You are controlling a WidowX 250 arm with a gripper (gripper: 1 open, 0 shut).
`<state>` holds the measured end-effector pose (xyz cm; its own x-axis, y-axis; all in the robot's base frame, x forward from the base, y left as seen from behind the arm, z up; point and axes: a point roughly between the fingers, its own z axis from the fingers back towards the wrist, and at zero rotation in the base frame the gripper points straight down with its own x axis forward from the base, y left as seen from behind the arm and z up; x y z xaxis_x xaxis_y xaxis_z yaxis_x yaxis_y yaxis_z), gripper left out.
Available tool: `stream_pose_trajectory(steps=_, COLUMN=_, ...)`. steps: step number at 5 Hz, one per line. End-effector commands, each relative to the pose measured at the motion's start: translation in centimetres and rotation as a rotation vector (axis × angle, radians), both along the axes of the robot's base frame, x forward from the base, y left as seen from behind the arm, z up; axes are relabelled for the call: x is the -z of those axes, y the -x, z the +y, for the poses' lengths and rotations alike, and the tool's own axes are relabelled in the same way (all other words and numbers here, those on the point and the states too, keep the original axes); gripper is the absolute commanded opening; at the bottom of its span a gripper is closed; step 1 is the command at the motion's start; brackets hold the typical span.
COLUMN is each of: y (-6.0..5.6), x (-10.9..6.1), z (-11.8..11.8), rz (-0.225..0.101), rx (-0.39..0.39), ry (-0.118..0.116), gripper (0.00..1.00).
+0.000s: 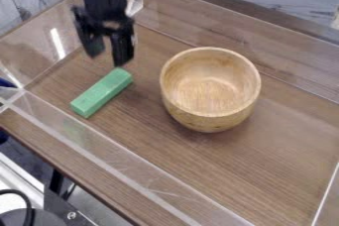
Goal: Remove the green block from inside the brown bowl and put it on the table
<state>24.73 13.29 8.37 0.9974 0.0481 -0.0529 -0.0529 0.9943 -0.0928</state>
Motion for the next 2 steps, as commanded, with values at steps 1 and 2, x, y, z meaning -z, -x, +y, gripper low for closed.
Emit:
stream_pose_trajectory(steps=1, y=-1.0, x=-4.9, z=-0.3, rz=-0.092, rx=0.011, ry=-0.046, gripper=1.0)
stream_pose_trajectory(steps=2, y=-1.1, x=-6.6, z=-1.0, rz=-0.093, rx=0.027, ry=-0.063, gripper=1.0)
